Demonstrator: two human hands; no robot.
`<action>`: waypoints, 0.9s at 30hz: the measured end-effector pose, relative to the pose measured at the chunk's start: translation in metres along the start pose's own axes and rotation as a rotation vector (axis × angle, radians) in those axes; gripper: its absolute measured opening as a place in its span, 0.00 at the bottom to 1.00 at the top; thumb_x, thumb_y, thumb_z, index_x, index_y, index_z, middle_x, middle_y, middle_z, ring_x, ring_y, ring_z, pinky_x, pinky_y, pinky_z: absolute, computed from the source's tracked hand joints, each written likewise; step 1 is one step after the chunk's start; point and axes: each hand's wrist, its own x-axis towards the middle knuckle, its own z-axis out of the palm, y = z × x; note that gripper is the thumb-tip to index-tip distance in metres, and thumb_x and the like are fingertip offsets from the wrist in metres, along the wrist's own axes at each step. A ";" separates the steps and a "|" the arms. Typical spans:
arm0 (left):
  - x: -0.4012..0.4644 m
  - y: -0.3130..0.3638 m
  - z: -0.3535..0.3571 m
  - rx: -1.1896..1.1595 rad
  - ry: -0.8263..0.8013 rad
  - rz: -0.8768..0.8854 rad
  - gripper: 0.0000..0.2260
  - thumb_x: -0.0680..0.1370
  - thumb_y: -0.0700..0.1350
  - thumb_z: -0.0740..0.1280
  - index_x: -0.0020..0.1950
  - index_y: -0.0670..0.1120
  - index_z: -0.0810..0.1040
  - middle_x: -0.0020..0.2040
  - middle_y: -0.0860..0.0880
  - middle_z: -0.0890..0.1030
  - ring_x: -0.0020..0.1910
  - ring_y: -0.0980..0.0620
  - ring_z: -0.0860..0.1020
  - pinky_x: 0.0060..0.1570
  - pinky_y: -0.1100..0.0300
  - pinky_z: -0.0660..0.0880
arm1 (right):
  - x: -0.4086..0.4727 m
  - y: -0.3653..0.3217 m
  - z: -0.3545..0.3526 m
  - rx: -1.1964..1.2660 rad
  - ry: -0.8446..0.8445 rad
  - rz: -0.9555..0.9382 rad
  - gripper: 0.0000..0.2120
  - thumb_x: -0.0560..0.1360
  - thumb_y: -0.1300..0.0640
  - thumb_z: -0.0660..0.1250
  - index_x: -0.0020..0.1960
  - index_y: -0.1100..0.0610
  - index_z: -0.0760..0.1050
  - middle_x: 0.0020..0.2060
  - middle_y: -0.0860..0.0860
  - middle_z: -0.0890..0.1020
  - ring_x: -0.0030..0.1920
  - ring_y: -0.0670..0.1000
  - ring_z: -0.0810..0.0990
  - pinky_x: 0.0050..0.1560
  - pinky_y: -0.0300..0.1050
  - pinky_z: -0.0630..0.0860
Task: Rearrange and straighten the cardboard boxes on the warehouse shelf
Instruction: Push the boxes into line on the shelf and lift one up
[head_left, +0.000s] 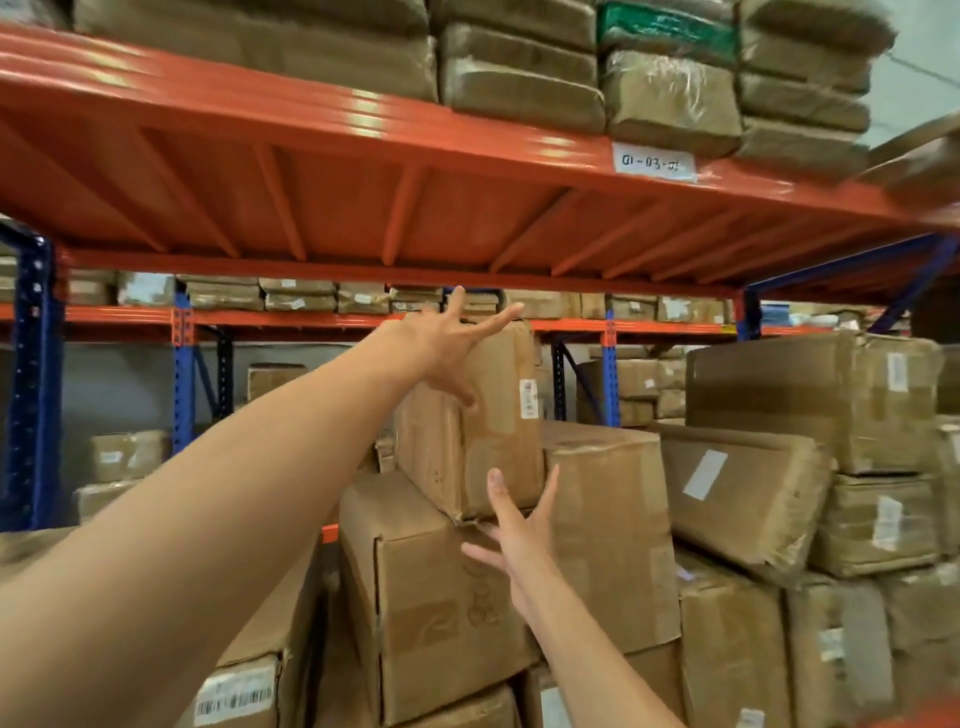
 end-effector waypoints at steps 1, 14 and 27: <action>0.008 0.003 -0.001 0.013 -0.016 -0.014 0.60 0.64 0.68 0.77 0.72 0.73 0.27 0.82 0.38 0.39 0.75 0.29 0.62 0.68 0.35 0.69 | 0.004 0.002 -0.002 -0.003 -0.009 -0.004 0.56 0.67 0.39 0.80 0.77 0.21 0.42 0.83 0.49 0.56 0.51 0.53 0.83 0.41 0.54 0.86; 0.070 0.026 -0.017 0.197 -0.217 0.062 0.61 0.58 0.73 0.76 0.68 0.77 0.27 0.83 0.42 0.45 0.76 0.34 0.63 0.68 0.34 0.68 | 0.040 0.019 -0.008 -0.032 -0.051 -0.202 0.54 0.61 0.39 0.84 0.76 0.28 0.55 0.75 0.47 0.63 0.68 0.53 0.72 0.52 0.50 0.85; 0.009 -0.039 -0.007 -0.063 -0.080 -0.014 0.52 0.55 0.71 0.79 0.73 0.71 0.54 0.64 0.45 0.71 0.62 0.39 0.73 0.56 0.40 0.74 | 0.030 0.013 0.019 -0.334 0.013 -0.402 0.47 0.70 0.51 0.83 0.79 0.38 0.58 0.77 0.50 0.59 0.68 0.47 0.64 0.65 0.47 0.67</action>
